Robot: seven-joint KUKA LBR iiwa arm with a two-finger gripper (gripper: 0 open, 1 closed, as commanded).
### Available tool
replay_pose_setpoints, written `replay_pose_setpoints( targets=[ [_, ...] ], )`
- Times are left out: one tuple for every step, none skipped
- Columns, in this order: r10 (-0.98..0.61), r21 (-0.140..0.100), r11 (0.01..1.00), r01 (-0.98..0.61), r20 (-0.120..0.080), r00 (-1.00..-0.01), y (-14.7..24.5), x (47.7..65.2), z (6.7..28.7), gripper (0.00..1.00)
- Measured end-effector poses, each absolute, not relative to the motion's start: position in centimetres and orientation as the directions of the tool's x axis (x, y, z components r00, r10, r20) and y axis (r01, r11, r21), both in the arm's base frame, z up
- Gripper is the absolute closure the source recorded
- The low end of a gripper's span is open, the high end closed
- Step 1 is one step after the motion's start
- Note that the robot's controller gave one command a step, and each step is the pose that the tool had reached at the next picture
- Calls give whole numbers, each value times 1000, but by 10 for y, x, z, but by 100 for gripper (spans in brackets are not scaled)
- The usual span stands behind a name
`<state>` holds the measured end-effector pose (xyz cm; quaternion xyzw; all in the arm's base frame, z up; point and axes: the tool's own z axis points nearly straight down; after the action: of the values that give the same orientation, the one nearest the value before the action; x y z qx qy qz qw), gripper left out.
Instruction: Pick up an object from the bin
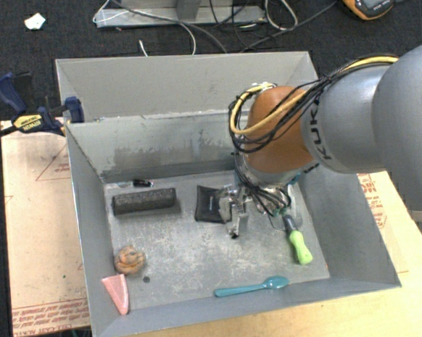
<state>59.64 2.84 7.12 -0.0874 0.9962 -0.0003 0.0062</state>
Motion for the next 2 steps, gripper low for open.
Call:
replay_pose_setpoints(
  targets=[
    [-174, -2, 985, -174, -12, -985, 28, 596, 71, 100],
    [-174, -2, 985, -174, -12, -985, 28, 596, 71, 100]
  ],
)
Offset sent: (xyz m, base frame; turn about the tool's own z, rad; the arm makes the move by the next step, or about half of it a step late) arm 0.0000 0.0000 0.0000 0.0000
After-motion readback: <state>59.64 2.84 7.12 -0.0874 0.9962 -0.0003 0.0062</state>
